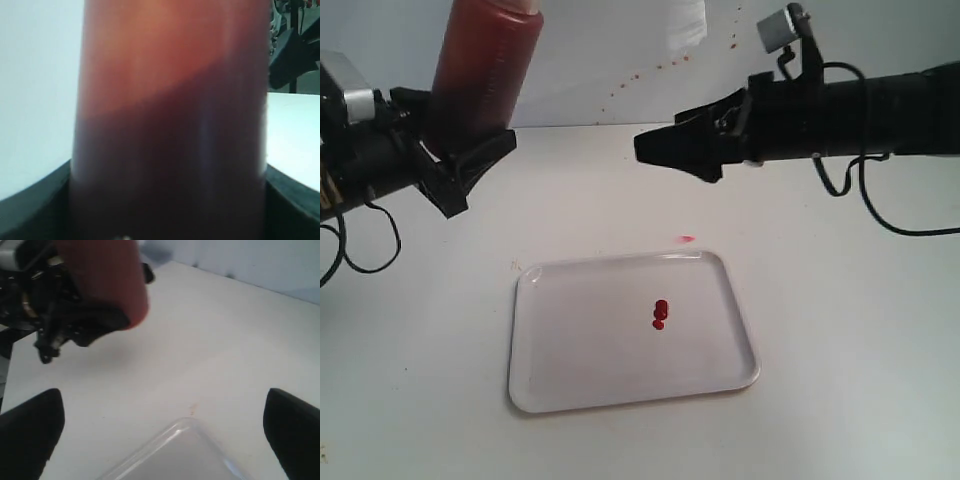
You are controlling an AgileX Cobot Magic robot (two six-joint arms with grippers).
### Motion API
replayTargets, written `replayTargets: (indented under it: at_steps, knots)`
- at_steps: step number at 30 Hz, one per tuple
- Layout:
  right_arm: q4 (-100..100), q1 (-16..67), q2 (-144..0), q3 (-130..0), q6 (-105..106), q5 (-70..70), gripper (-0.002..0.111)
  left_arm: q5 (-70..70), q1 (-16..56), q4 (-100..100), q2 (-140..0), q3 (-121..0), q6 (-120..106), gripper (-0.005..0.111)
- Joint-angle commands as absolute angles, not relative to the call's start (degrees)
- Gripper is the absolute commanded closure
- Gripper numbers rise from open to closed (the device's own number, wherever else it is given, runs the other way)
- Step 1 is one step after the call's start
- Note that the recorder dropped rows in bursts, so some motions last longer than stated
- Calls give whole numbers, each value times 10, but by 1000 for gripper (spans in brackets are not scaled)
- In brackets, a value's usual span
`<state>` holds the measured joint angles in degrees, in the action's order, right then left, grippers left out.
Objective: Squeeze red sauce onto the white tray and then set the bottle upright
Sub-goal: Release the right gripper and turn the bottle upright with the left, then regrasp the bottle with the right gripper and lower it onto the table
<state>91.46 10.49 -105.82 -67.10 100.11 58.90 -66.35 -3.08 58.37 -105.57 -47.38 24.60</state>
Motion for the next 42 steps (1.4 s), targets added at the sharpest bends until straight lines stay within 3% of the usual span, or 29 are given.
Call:
replayTargets:
  at_steps: [1, 12, 24, 30, 33, 40, 42]
  knots:
    - [971, 135, -1073, -671, 1079, 604, 3, -700, -34, 583, -1105, -476, 291, 107]
    - [999, 240, -1075, -675, 1199, 412, 3, -700, 21, 576, -1136, -485, 299, 107]
    - [999, 252, -1075, -686, 1150, 403, 3, -700, 113, 577, -1141, -504, 293, 107]
    - [999, 252, -1075, -721, 1110, 407, 5, -700, 126, 559, -1155, -504, 268, 107]
    - [999, 252, -1075, -724, 1109, 402, 19, -700, 126, 548, -1155, -504, 268, 107]
    - [999, 252, -1075, -724, 1109, 382, 103, -700, 126, 528, -1155, -504, 268, 107]
    - [999, 252, -1075, -724, 1109, 381, 108, -700, 126, 528, -1155, -504, 268, 107]
